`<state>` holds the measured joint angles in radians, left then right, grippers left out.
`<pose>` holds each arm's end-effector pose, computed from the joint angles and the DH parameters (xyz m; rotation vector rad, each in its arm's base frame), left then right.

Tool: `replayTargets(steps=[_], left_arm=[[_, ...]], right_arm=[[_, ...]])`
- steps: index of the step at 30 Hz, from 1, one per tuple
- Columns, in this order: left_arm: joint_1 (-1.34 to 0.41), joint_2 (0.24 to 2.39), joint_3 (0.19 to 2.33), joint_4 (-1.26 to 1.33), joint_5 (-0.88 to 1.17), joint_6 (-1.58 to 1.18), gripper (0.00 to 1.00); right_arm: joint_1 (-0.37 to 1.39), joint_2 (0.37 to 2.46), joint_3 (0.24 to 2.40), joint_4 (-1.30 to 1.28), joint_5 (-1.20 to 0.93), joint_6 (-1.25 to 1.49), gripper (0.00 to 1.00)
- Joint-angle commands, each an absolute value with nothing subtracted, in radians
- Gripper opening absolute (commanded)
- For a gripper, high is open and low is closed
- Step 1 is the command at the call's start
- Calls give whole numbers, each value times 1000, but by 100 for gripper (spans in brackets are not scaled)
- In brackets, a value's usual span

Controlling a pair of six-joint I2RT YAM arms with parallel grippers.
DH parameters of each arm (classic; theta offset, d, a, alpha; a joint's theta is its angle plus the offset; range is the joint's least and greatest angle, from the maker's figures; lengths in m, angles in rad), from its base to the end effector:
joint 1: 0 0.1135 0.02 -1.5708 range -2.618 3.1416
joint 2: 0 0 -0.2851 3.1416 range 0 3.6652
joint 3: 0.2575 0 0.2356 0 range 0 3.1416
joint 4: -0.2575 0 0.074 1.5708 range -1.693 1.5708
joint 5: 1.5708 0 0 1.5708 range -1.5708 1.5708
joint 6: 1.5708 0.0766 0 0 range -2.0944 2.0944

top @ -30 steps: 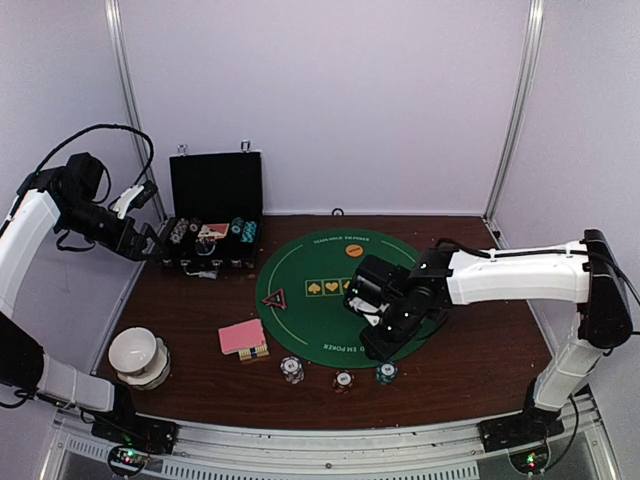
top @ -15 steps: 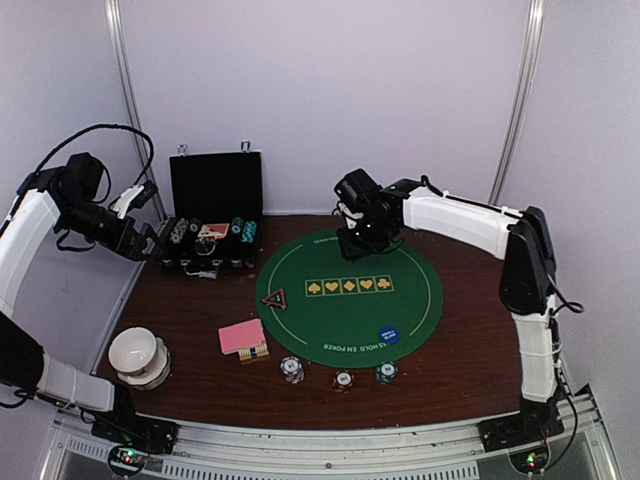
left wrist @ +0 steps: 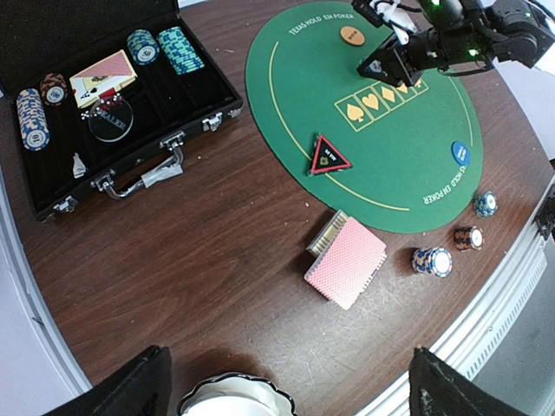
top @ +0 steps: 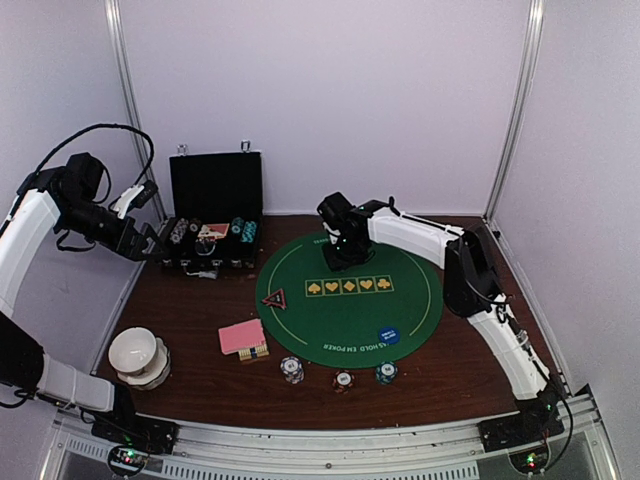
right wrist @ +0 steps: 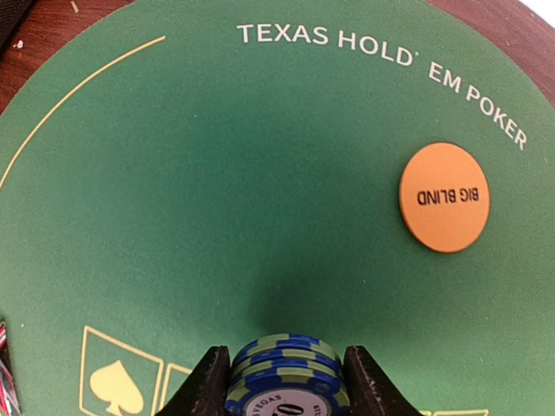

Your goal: Distribute texas hold em gaming equipment

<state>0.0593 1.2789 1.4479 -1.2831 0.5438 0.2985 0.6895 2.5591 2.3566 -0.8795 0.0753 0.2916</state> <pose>0.2160 -0.0269 0.3588 0.4665 2.5022 -0.5918 0.4388 0.3543 0.1505 -0.5025 2.6192 0.2247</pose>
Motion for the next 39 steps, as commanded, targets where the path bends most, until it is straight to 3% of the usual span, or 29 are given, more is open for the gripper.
replayTargets(steps=[1,15,21,23,39], left_arm=[[64,1283,1460,-1276,567,318,98],[64,1296,1448,-1267,575,319,98],[64,1290,1451,-1267,570,319,98],[64,1286,1453,-1267,569,318,98],[64,1267,1460,-1266,546,315,98]], right_arm=[[676,2598,2410,-829,79,296,24],[643,2671,2460,-782,106,300,30],[642,2687,2477,-793,60,310,50],[643,2678,2474,-800,50,310,52],[673,2567,2351,-785,62,281,48]])
